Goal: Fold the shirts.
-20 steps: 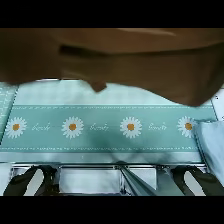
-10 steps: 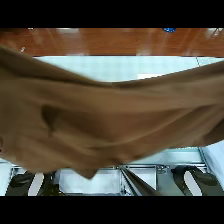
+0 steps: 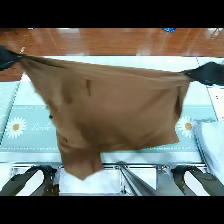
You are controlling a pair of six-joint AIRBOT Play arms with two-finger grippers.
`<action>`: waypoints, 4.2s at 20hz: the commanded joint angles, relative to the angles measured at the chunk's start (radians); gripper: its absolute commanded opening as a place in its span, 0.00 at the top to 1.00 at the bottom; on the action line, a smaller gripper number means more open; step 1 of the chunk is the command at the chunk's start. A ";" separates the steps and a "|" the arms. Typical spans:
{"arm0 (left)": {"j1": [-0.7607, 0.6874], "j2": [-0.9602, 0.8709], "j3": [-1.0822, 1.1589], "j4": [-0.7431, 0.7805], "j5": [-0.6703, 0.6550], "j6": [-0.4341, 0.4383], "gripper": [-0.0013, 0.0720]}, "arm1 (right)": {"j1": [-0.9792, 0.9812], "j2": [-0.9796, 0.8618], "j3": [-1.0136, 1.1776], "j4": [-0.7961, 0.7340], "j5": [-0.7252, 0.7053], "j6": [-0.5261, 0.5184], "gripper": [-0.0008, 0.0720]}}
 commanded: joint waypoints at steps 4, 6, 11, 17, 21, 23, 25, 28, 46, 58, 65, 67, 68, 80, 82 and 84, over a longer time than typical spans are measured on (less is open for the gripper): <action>-0.065 -0.560 0.186 -0.166 0.185 0.038 0.96 | -0.001 -0.508 0.095 0.211 -0.280 -0.066 0.96; -0.070 -0.677 0.275 -0.231 0.175 0.036 0.95 | -0.001 -0.620 0.163 0.303 -0.334 -0.065 0.96; -0.035 -0.732 0.360 -0.267 0.055 0.036 0.29 | -0.039 -0.735 0.300 0.501 -0.266 -0.061 0.43; 0.248 -0.595 0.239 -0.060 -0.404 0.032 0.29 | -0.287 -0.560 0.306 0.178 0.140 -0.007 0.44; 0.390 -0.304 -0.267 -0.076 -0.286 0.082 0.29 | -0.378 -0.278 -0.105 -0.040 0.030 0.031 0.44; 0.460 -0.252 -0.431 -0.079 -0.297 0.053 0.29 | -0.415 -0.149 -0.320 0.033 0.016 -0.042 0.44; 0.476 -0.249 -0.536 -0.101 -0.300 0.067 0.29 | -0.446 -0.044 -0.472 0.110 0.012 -0.089 0.44; 0.431 -0.250 -0.626 -0.187 -0.261 0.126 0.29 | -0.456 0.035 -0.563 0.124 0.018 -0.090 0.44; 0.082 -0.361 -0.639 -0.224 -0.100 0.119 0.96 | -0.733 0.046 -0.646 -0.066 0.063 -0.010 0.44; 0.082 -0.361 -0.639 -0.224 -0.097 0.119 0.95 | -0.537 -0.186 -0.750 0.148 -0.123 -0.080 0.44; 0.082 -0.361 -0.638 -0.232 -0.081 0.153 0.96 | -0.325 -0.361 -0.608 0.234 -0.175 -0.097 0.93; 0.084 -0.355 -0.609 -0.272 -0.091 0.153 0.96 | -0.290 -0.361 -0.526 0.266 -0.099 -0.145 0.96; 0.084 -0.341 -0.576 -0.292 -0.109 0.154 0.96 | -0.273 -0.351 -0.463 0.267 -0.041 -0.153 0.96; 0.084 0.058 0.409 -0.398 -0.151 0.129 0.96 | -0.255 0.076 0.497 0.234 0.013 0.003 0.96; 0.084 0.112 0.534 -0.282 -0.152 0.101 0.96 | -0.255 0.150 0.552 0.145 0.020 0.016 0.96; 0.084 0.179 0.595 -0.159 -0.153 0.069 0.96 | -0.255 0.225 0.570 0.062 0.053 0.025 0.96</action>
